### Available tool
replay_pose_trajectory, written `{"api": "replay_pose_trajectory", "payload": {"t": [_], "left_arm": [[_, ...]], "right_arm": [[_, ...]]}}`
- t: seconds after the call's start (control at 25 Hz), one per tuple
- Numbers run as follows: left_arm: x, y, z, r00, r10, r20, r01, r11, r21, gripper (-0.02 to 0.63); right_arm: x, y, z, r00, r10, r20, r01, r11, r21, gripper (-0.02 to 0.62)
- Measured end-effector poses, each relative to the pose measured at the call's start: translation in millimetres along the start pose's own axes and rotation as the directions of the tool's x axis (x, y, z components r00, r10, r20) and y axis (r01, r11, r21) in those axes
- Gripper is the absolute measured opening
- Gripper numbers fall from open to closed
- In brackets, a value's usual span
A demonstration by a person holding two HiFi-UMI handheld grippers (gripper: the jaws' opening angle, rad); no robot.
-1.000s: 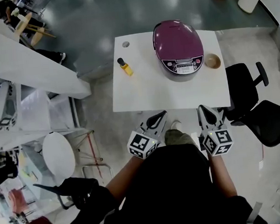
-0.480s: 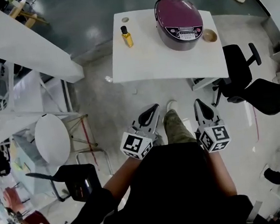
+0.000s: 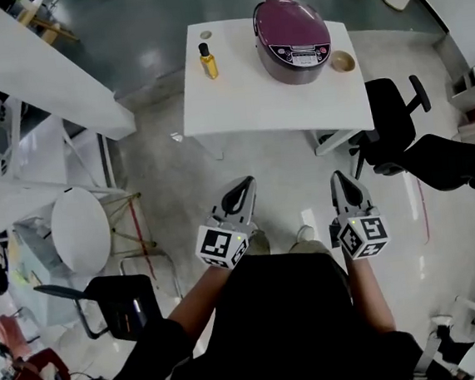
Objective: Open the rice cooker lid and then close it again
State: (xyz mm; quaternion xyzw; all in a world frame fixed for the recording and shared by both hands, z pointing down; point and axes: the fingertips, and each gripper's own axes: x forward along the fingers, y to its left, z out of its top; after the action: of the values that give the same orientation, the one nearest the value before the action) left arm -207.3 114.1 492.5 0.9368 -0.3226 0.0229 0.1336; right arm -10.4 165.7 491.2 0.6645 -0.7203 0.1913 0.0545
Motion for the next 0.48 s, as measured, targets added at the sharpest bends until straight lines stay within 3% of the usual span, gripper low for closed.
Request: {"api": "replay_pose_trajectory", "payload": {"t": [0.48], "left_arm": [[22, -23, 31, 0.965, 0.245, 0.089, -0.249, 0.967, 0.042, 0.005]], "right_arm": [[-11, -78, 44, 0.996, 0.041, 0.073, -0.032, 0.992, -0.121, 0.0]]}}
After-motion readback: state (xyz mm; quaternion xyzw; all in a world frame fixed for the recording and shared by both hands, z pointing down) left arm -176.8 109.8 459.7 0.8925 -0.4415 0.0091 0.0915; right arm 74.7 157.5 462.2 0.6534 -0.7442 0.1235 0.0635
